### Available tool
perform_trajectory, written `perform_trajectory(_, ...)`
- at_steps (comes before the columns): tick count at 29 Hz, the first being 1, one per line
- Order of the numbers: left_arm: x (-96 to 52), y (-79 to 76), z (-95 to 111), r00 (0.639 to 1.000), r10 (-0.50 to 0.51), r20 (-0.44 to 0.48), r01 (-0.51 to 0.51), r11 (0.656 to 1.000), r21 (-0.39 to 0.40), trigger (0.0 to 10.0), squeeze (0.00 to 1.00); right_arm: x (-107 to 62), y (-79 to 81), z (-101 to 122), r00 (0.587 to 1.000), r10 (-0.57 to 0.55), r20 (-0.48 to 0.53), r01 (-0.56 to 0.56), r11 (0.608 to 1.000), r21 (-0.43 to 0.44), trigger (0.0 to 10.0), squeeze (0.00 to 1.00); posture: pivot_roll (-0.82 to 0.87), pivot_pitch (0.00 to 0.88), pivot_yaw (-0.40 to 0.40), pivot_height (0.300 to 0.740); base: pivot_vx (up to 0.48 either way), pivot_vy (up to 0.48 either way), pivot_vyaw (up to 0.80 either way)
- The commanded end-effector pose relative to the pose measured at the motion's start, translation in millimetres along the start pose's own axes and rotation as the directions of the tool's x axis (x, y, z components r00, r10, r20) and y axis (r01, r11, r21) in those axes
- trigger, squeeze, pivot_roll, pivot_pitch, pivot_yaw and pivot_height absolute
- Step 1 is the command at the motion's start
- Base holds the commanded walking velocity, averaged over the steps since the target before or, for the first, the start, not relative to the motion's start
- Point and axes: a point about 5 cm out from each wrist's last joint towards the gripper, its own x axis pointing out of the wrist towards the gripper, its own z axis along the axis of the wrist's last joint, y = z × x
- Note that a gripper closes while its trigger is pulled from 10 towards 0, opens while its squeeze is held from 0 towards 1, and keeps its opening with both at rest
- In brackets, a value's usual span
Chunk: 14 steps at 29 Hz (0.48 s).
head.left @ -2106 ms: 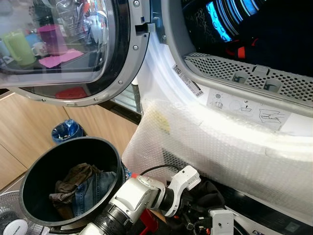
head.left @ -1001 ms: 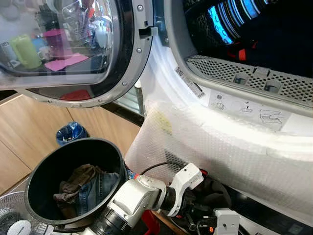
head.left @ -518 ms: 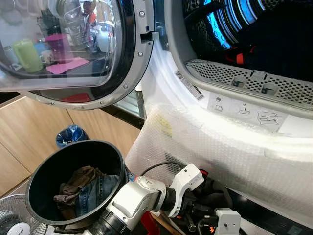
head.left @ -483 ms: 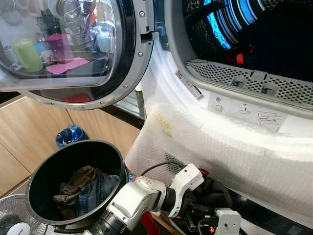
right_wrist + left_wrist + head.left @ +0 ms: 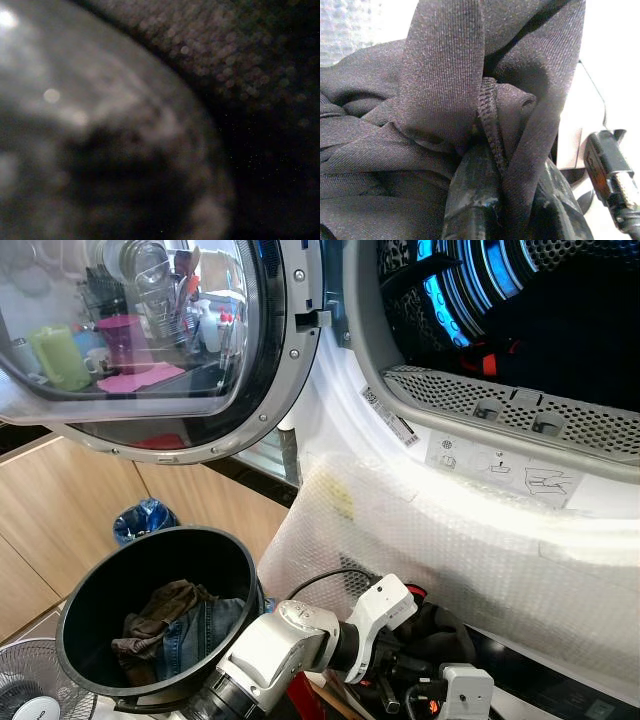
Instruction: Clothes washing
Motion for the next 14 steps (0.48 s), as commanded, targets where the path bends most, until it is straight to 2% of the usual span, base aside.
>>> perform_trajectory(1,-4.1,1.5,-10.4,0.998,-0.002,-0.057,0.001,1.000,-0.011,5.4,1.00,10.0,-4.4,17.2,0.995,-0.060,0.075,0.056,0.997,0.050,0.0,0.00,0.05,0.081,0.100,0.740,0.000,0.000,0.00)
perform_trajectory(2,-7.2,1.3,-10.3,0.998,-0.002,-0.060,0.002,1.000,-0.002,6.7,1.00,10.1,-4.2,17.5,0.995,-0.057,0.076,0.054,0.997,0.049,0.0,0.00,0.05,0.081,0.100,0.740,0.000,0.000,0.00)
perform_trajectory(3,-9.1,1.4,-9.6,0.998,0.000,-0.061,0.000,1.000,0.007,6.8,1.00,10.4,-3.8,18.2,0.996,-0.054,0.077,0.051,0.998,0.049,0.0,0.00,0.06,0.090,0.101,0.740,0.000,0.000,0.00)
perform_trajectory(4,-12.5,2.5,-10.7,0.997,0.009,-0.074,-0.008,1.000,0.015,9.0,1.00,10.2,-3.9,17.9,0.996,-0.054,0.076,0.051,0.998,0.048,0.0,0.00,0.06,0.097,0.104,0.740,0.000,0.000,0.00)
perform_trajectory(5,-20.8,3.7,-12.8,0.995,0.019,-0.097,-0.015,0.999,0.046,10.0,1.00,9.4,-4.4,16.9,0.996,-0.054,0.072,0.051,0.998,0.048,0.0,0.00,0.06,0.105,0.104,0.740,0.000,0.000,0.00)
perform_trajectory(7,-26.5,3.9,-13.1,0.994,0.021,-0.107,-0.015,0.998,0.061,10.0,1.00,8.9,-4.9,16.6,0.996,-0.056,0.071,0.052,0.997,0.048,0.0,0.00,0.07,0.109,0.104,0.740,0.000,0.000,0.00)
perform_trajectory(11,-41.3,10.4,-13.4,0.989,0.094,-0.116,-0.085,0.993,0.079,10.0,1.00,8.2,-5.3,15.3,0.996,-0.057,0.064,0.054,0.997,0.050,0.0,0.00,0.08,0.121,0.105,0.740,0.000,0.000,0.00)
perform_trajectory(14,-56.2,14.8,-3.2,0.985,0.156,-0.072,-0.147,0.983,0.111,10.0,1.00,8.5,-4.7,16.2,0.996,-0.052,0.066,0.049,0.998,0.051,0.0,0.00,0.08,0.138,0.110,0.740,0.000,0.000,0.00)
